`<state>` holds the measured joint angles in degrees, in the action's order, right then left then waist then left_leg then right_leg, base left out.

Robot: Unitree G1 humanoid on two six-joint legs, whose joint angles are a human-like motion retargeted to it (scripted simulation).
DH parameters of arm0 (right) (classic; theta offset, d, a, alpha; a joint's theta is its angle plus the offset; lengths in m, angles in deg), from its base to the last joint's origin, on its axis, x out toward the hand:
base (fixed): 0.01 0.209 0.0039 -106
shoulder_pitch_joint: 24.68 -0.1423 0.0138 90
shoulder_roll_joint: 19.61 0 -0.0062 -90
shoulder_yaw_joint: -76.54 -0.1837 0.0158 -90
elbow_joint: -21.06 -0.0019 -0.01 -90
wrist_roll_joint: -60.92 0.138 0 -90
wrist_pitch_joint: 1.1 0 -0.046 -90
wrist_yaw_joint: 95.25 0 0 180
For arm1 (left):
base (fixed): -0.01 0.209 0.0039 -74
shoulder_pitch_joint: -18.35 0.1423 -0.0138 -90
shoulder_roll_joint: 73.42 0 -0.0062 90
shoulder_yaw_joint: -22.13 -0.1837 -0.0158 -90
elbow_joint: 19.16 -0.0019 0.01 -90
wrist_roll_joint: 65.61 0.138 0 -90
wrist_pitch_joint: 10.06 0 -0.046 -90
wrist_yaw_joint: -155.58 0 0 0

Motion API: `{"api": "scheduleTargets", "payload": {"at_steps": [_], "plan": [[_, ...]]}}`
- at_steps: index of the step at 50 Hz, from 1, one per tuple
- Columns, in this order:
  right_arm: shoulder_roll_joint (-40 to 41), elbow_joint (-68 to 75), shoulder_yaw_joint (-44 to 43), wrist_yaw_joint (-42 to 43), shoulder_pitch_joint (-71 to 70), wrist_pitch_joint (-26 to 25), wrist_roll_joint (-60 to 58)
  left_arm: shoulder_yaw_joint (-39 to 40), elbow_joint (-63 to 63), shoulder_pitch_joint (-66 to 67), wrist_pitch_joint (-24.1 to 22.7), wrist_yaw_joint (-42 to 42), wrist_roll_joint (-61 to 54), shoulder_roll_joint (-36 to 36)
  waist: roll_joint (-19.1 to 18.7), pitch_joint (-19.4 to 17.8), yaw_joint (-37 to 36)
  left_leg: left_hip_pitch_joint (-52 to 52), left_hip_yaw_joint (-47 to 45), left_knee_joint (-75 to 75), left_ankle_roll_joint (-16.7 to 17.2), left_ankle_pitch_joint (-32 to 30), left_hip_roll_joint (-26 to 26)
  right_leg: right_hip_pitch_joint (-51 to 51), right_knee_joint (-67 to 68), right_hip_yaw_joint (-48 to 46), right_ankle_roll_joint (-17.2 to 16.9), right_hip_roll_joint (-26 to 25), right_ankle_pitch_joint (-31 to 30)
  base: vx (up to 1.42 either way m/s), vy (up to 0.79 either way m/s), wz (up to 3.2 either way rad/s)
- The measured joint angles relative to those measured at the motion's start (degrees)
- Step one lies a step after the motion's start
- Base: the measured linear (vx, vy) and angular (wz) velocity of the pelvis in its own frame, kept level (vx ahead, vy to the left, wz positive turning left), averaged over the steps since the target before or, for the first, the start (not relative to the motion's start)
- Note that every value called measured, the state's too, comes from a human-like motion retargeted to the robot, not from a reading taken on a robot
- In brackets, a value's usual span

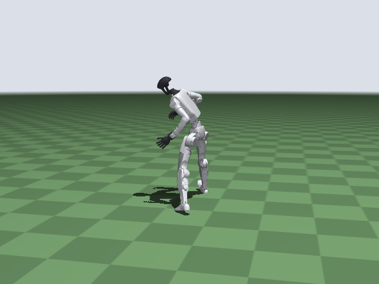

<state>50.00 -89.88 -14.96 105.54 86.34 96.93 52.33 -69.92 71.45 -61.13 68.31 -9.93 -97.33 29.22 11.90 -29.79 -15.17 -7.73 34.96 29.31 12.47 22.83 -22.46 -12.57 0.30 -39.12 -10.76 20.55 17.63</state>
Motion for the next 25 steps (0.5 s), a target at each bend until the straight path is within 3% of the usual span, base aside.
{"api": "scheduleTargets", "payload": {"at_steps": [2,4,5,7,8,10,12,13,15,16,17,19,22,25], "plan": [[-1.88,-2.95,0.90,2.80,-1.10,0.41,-0.39,0.72,5.07,1.84,-0.64,-1.98,-2.41,-4.92,-0.59,0.00,-1.78,-3.11,-0.76,-1.99,-2.47,-0.33,1.52,-3.36,-4.24,8.20,0.98,-0.21,-7.12,0.02,-0.65,0.82],[-5.36,-4.41,3.93,4.57,-5.12,-0.09,-2.11,0.95,10.79,5.58,-1.94,-5.81,-10.67,-11.57,-2.77,0.00,-3.16,-4.09,-3.96,-5.78,-4.00,-2.48,1.19,-8.24,-4.74,14.92,-0.79,1.77,-18.02,0.00,-0.59,0.32],[-7.59,-4.75,5.92,5.12,-8.04,-0.61,-2.90,0.73,13.67,7.71,-2.59,-7.79,-16.59,-14.98,-4.10,0.00,-3.69,-4.15,-6.42,-7.81,-4.14,-3.97,0.54,-10.48,-4.08,16.07,-2.22,2.80,-22.74,-0.01,-0.55,-0.11],[-12.83,-4.97,10.48,7.13,-16.34,-1.36,-3.97,-1.15,17.80,11.60,-3.70,-9.23,-25.69,-19.29,-8.00,0.00,-3.18,-3.64,-12.63,-11.37,-2.90,-7.94,-2.02,-13.76,-1.18,14.07,-3.58,3.25,-25.67,0.00,-0.52,-0.21],[-15.57,-5.03,12.69,8.54,-21.24,-1.86,-4.47,-1.69,17.60,12.90,-3.75,-6.39,-25.73,-19.75,-9.98,0.00,-2.05,-3.75,-16.10,-12.23,-2.21,-10.11,-3.08,-15.05,-0.15,13.81,-3.53,2.97,-25.33,0.01,-0.48,-0.20],[-18.20,-5.20,17.65,8.57,-31.97,-2.13,-4.80,-5.21,23.25,15.18,-0.95,-18.85,-51.56,-23.35,-12.93,0.00,0.57,-4.18,-25.96,-11.73,-0.86,-13.87,-5.08,-19.06,4.45,14.96,-3.17,2.38,-21.94,0.03,-0.44,-0.37],[-17.37,-4.93,21.98,10.83,-41.81,-5.09,-6.86,-7.98,22.61,13.93,-1.81,-5.77,-51.34,-21.45,-14.34,0.00,3.93,-2.74,-39.54,-8.91,-2.02,-16.90,-5.85,-17.67,-0.66,15.65,-0.57,0.84,-20.86,0.08,-0.39,-0.85],[-15.49,-5.11,23.00,11.63,-45.76,-5.29,-7.65,-9.42,23.75,12.83,-3.06,-4.39,-50.90,-20.39,-14.56,0.00,5.40,-1.12,-46.85,-8.26,-2.34,-18.41,-6.47,-17.74,-1.49,15.57,-0.03,0.20,-19.68,0.14,-0.35,-1.35],[-9.39,-5.32,24.36,11.60,-52.32,-6.04,-7.84,-11.04,26.18,9.27,0.97,-9.51,-59.26,-20.07,-14.38,0.00,8.01,4.30,-59.69,-9.83,-2.24,-22.54,-6.97,-17.47,-3.00,14.44,1.66,-1.71,-16.98,0.20,-0.32,-1.83],[-5.71,-5.78,24.14,11.23,-54.07,-4.83,-7.73,-11.46,28.94,6.71,1.18,-17.45,-62.08,-19.33,-14.17,0.00,9.33,7.17,-62.36,-11.89,-1.32,-25.16,-6.34,-16.74,-3.83,12.97,2.63,-2.89,-15.49,0.24,-0.30,-2.04],[-2.26,-6.37,23.72,10.97,-55.44,-3.86,-7.36,-11.56,31.33,3.71,1.28,-22.95,-62.85,-18.18,-14.01,0.09,10.76,9.61,-63.62,-13.63,-0.47,-27.52,-5.56,-15.98,-4.53,11.44,3.49,-3.96,-14.11,0.26,-0.29,-1.99],[3.29,-8.22,21.84,10.93,-56.00,-2.85,-5.71,-10.66,34.90,-4.83,0.32,-23.10,-55.75,-14.15,-14.08,0.68,14.23,12.24,-59.15,-15.15,0.79,-30.54,-3.33,-14.40,-4.95,8.58,4.41,-5.34,-12.47,0.28,-0.25,-1.68],[8.37,-11.16,17.25,11.88,-53.36,-1.28,-4.44,-10.59,40.33,-22.87,-2.94,-17.31,-42.80,-7.22,-15.53,2.39,20.06,13.17,-48.69,-13.80,1.28,-32.01,0.07,-13.33,-3.69,8.11,3.96,-5.90,-14.63,0.31,-0.20,-0.90],[9.50,-13.11,12.17,13.85,-49.28,0.33,-3.71,-10.03,40.97,-46.92,-4.07,-8.75,-22.44,1.63,-18.71,4.41,25.82,13.09,-42.06,-11.15,1.41,-32.99,2.55,-13.15,-1.75,11.65,3.81,-6.31,-17.19,0.32,-0.13,-0.35]]}}
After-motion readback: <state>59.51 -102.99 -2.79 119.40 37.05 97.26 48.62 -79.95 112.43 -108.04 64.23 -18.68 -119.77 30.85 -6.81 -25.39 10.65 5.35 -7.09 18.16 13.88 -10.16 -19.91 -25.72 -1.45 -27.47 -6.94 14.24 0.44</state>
